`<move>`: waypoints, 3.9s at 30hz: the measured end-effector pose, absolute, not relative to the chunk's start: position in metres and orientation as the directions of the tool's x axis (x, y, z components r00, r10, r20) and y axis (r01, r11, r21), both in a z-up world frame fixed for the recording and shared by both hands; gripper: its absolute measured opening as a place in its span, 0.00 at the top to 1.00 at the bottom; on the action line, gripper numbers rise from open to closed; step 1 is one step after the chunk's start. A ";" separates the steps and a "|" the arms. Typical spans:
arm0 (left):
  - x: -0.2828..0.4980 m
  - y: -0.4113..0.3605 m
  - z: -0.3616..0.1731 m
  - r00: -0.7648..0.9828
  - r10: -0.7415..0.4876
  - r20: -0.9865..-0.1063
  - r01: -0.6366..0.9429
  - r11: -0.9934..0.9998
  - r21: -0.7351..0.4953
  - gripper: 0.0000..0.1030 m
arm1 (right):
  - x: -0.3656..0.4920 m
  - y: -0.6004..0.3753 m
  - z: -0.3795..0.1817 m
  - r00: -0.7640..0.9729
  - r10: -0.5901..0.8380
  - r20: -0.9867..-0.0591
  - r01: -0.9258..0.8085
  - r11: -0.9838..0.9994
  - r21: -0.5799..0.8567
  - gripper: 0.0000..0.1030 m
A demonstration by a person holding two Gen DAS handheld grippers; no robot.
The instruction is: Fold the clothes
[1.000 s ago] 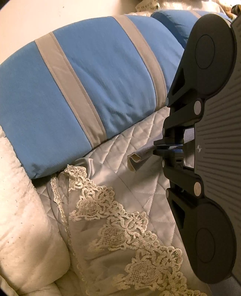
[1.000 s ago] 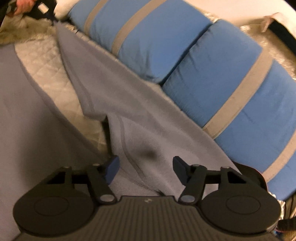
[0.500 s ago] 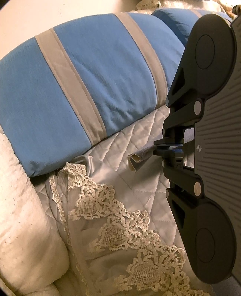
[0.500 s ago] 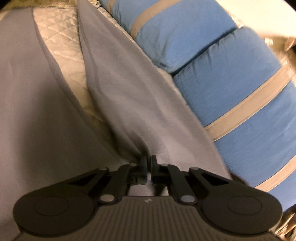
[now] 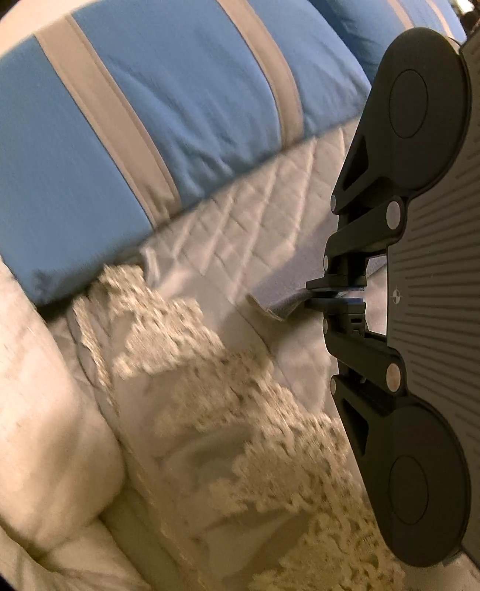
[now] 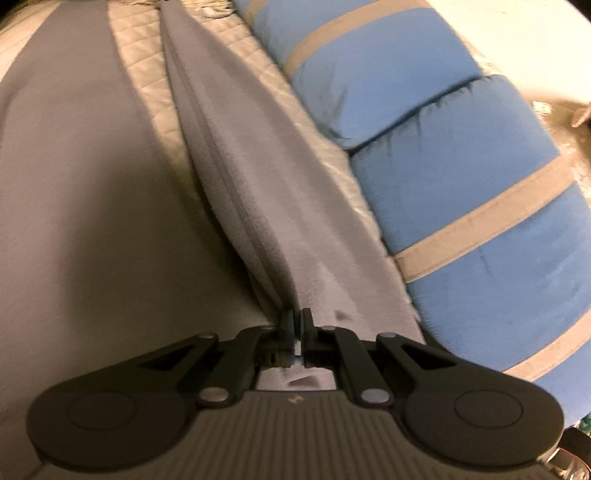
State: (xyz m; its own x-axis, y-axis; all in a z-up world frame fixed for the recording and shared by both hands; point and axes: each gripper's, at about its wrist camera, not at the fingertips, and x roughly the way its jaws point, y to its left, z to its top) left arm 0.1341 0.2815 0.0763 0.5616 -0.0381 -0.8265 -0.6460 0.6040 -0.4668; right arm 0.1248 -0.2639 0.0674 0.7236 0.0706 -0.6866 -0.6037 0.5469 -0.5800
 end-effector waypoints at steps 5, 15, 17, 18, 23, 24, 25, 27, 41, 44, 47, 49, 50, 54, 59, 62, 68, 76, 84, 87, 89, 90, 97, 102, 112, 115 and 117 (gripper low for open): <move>0.136 0.277 0.065 0.504 -0.028 -0.863 -0.633 0.668 -0.392 0.97 | 0.116 -0.259 0.064 0.719 0.081 -0.690 -0.617 0.530 -0.581 0.87; 0.126 0.278 0.064 0.439 -0.034 -0.898 -0.657 0.670 -0.347 0.79 | 0.073 -0.279 0.095 0.765 0.099 -0.636 -0.537 0.642 -0.547 0.23; 0.118 0.279 0.075 0.462 -0.011 -0.887 -0.657 0.667 -0.350 0.65 | 0.059 -0.284 0.099 0.767 0.098 -0.634 -0.528 0.658 -0.536 0.15; 0.113 0.278 0.081 0.478 -0.006 -0.879 -0.652 0.668 -0.359 0.59 | 0.051 -0.287 0.102 0.767 0.098 -0.634 -0.523 0.668 -0.530 0.13; 0.080 0.257 0.114 0.586 0.021 -0.810 -0.560 0.734 -0.385 0.38 | 0.019 -0.311 0.110 0.764 0.088 -0.639 -0.475 0.746 -0.466 0.01; 0.072 0.249 0.121 0.608 0.030 -0.793 -0.524 0.766 -0.373 0.37 | 0.014 -0.315 0.111 0.765 0.081 -0.639 -0.465 0.757 -0.460 0.00; 0.065 0.241 0.127 0.627 0.038 -0.778 -0.488 0.798 -0.354 0.35 | 0.008 -0.320 0.112 0.765 0.074 -0.639 -0.454 0.767 -0.454 0.00; 0.054 0.223 0.139 0.648 0.055 -0.759 -0.418 0.860 -0.294 0.34 | -0.006 -0.330 0.115 0.771 0.051 -0.634 -0.431 0.775 -0.462 0.00; -0.033 0.138 0.176 0.730 0.100 -0.676 -0.078 0.995 0.064 0.23 | -0.082 -0.427 0.150 0.771 -0.113 -0.627 -0.325 0.776 -0.540 0.00; -0.048 0.128 0.173 0.739 0.098 -0.667 -0.005 0.990 0.140 0.23 | -0.101 -0.444 0.140 0.756 -0.139 -0.640 -0.379 0.705 -0.600 0.00; -0.059 0.119 0.169 0.751 0.095 -0.654 0.050 0.979 0.199 0.23 | -0.120 -0.452 0.115 0.734 -0.179 -0.655 -0.439 0.610 -0.660 0.00; -0.064 0.113 0.165 0.759 0.091 -0.644 0.078 0.970 0.230 0.23 | -0.128 -0.454 0.092 0.723 -0.212 -0.658 -0.468 0.550 -0.692 0.00; -0.065 0.109 0.163 0.764 0.091 -0.639 0.093 0.964 0.248 0.23 | -0.132 -0.454 0.080 0.719 -0.228 -0.656 -0.479 0.523 -0.706 0.00; -0.072 0.086 0.153 0.772 0.112 -0.626 0.146 0.927 0.346 0.23 | -0.136 -0.452 0.035 0.748 -0.280 -0.602 -0.468 0.421 -0.777 0.00; -0.085 0.048 0.133 0.792 0.129 -0.597 0.267 0.806 0.528 0.23 | -0.129 -0.453 0.004 0.821 -0.354 -0.448 -0.346 0.315 -0.884 0.01; -0.094 0.029 0.112 0.793 0.139 -0.593 0.326 0.726 0.605 0.23 | -0.125 -0.454 -0.006 0.844 -0.377 -0.381 -0.296 0.264 -0.918 0.06; -0.097 0.010 0.066 0.773 0.188 -0.606 0.409 0.582 0.702 0.23 | -0.119 -0.457 -0.007 0.804 -0.356 -0.476 -0.383 0.301 -0.873 0.70; -0.092 -0.002 0.018 0.810 0.241 -0.534 0.472 0.272 0.839 0.23 | -0.120 -0.464 0.024 0.802 -0.343 -0.490 -0.364 0.369 -0.855 0.81; -0.077 -0.010 -0.009 0.839 0.289 -0.461 0.467 0.055 0.883 0.24 | -0.110 -0.467 0.038 0.798 -0.335 -0.501 -0.383 0.361 -0.850 0.83; -0.074 -0.011 -0.016 0.844 0.317 -0.433 0.463 -0.021 0.886 0.31 | -0.108 -0.468 0.042 0.800 -0.333 -0.500 -0.380 0.364 -0.850 0.84; -0.069 -0.009 -0.023 0.848 0.347 -0.400 0.447 -0.066 0.892 0.41 | -0.107 -0.468 0.044 0.802 -0.331 -0.497 -0.377 0.367 -0.851 0.84; -0.066 -0.007 -0.026 0.850 0.361 -0.385 0.440 -0.083 0.894 0.43 | -0.107 -0.468 0.045 0.803 -0.329 -0.497 -0.376 0.368 -0.850 0.84; -0.064 0.011 -0.037 0.796 0.413 -0.442 0.516 -0.081 0.853 0.97 | -0.109 -0.470 0.043 0.783 -0.312 -0.537 -0.419 0.374 -0.828 0.95; -0.079 0.013 -0.026 0.785 0.413 -0.462 0.532 -0.067 0.844 0.98 | -0.113 -0.472 0.039 0.777 -0.309 -0.549 -0.430 0.378 -0.820 0.95; -0.110 0.018 -0.029 0.767 0.409 -0.494 0.575 -0.096 0.813 0.98 | -0.129 -0.477 0.031 0.761 -0.302 -0.574 -0.466 0.361 -0.808 0.96; -0.111 0.020 -0.033 0.768 0.411 -0.492 0.574 -0.100 0.813 0.98 | -0.136 -0.478 0.028 0.756 -0.305 -0.579 -0.476 0.351 -0.807 0.96; -0.113 0.020 -0.034 0.768 0.411 -0.491 0.572 -0.093 0.815 0.98 | -0.141 -0.477 0.023 0.754 -0.310 -0.579 -0.482 0.339 -0.808 0.96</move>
